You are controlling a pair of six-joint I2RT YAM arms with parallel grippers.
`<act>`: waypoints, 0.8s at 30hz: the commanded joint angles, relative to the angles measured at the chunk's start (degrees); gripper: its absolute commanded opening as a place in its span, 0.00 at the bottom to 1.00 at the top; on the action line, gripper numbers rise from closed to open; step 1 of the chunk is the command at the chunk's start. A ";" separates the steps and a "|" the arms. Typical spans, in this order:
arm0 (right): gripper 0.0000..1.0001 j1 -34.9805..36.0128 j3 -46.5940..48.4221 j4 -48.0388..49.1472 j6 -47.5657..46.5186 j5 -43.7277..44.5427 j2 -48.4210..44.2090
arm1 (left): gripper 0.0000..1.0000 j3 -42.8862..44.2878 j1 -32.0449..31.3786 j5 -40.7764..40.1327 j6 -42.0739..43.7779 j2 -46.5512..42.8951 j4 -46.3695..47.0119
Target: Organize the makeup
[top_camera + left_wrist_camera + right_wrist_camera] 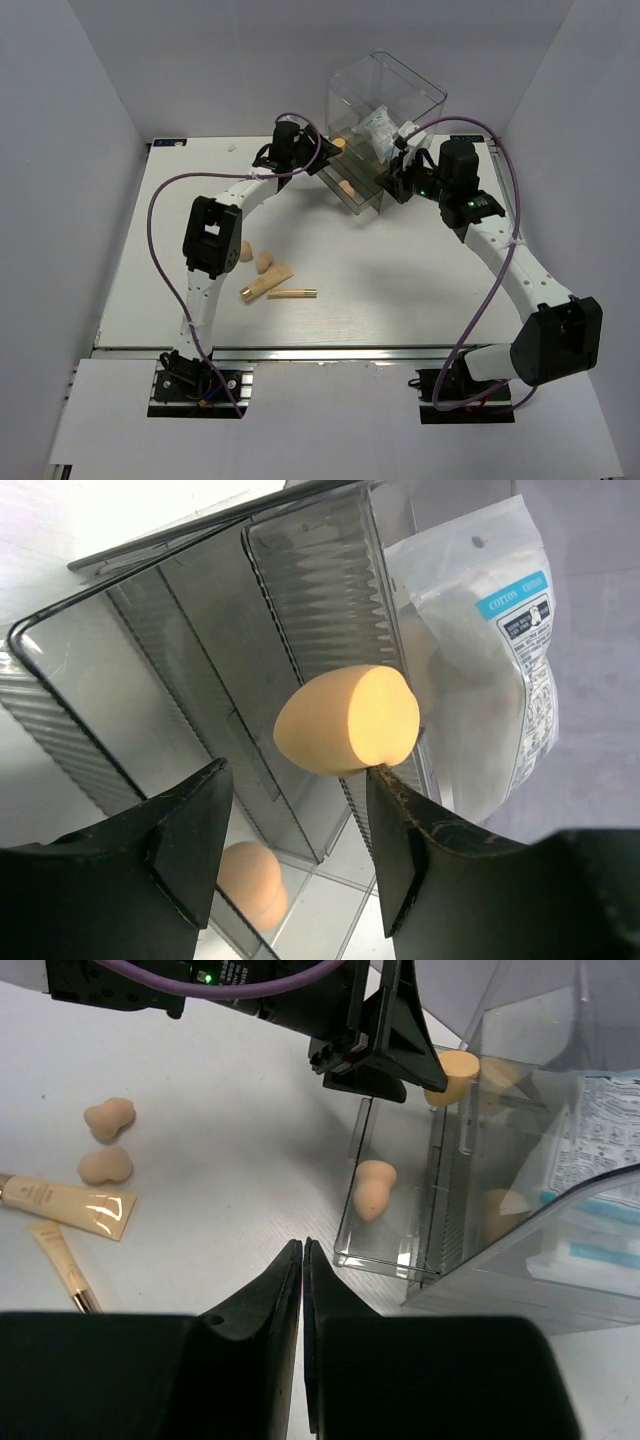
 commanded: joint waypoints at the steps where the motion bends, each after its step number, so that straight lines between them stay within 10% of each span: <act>1: 0.10 -0.22 0.92 0.63 -0.60 -3.67 0.75 | 0.65 -1.42 0.04 -2.44 1.33 -8.25 0.53; 13: 0.32 1.27 3.28 -5.42 -6.92 -9.47 5.40 | 0.59 -15.56 1.80 -2.97 2.48 -19.51 7.38; 18: 0.52 9.50 8.73 -18.77 -22.88 -13.44 12.59 | 0.00 -27.42 6.71 0.45 1.51 -27.83 11.87; 21: 0.52 17.93 11.64 -25.20 -28.36 -8.00 17.78 | 0.00 -33.23 10.50 0.03 7.37 -33.46 3.23; 24: 0.57 24.36 12.34 -24.33 -29.16 -2.98 22.87 | 0.28 -34.82 12.35 -7.78 20.01 -39.00 -11.87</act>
